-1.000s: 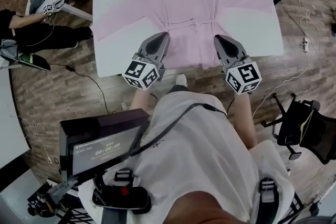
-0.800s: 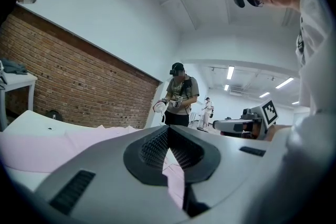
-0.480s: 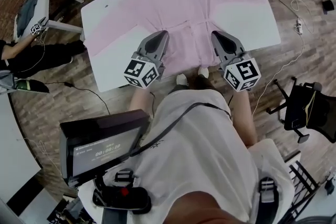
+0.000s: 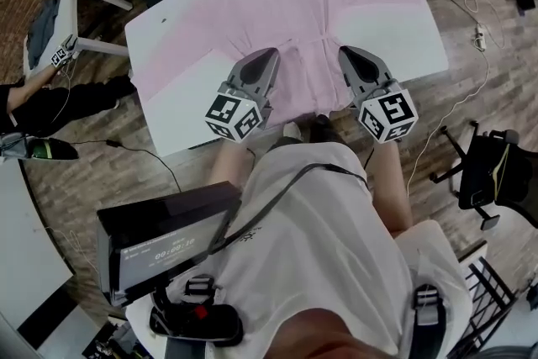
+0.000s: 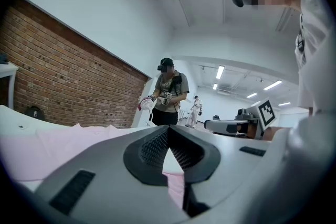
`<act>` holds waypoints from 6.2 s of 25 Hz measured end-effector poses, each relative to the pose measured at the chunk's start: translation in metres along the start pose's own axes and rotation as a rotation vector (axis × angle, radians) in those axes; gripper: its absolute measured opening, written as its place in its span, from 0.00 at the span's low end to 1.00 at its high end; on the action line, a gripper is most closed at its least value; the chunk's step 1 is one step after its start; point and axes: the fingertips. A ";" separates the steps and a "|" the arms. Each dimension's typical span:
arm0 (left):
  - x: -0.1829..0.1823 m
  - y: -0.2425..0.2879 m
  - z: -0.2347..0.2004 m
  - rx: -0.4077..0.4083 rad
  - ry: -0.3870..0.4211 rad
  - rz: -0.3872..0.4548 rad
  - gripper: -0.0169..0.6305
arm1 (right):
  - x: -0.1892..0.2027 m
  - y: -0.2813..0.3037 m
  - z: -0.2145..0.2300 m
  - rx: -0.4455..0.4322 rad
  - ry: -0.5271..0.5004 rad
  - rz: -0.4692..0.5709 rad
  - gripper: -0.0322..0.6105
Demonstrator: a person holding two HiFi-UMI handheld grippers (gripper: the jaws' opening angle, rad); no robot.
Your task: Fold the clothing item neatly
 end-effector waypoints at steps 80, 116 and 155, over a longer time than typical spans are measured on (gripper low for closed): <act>0.109 0.303 0.118 0.197 -0.040 -0.203 0.03 | 0.203 -0.022 0.527 0.737 0.247 -0.483 0.24; 0.072 0.275 0.091 0.171 -0.013 -0.143 0.03 | 0.105 0.025 0.461 0.590 0.019 -0.293 0.13; 0.042 0.189 0.050 0.064 -0.001 -0.064 0.03 | 0.031 0.105 0.334 0.370 -0.145 -0.186 0.13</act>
Point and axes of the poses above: the fingertips, and each gripper's own axes: y forward along the fingers, z to its right, x out of its underside, and after that the axes turned 5 degrees about -x, right-handed
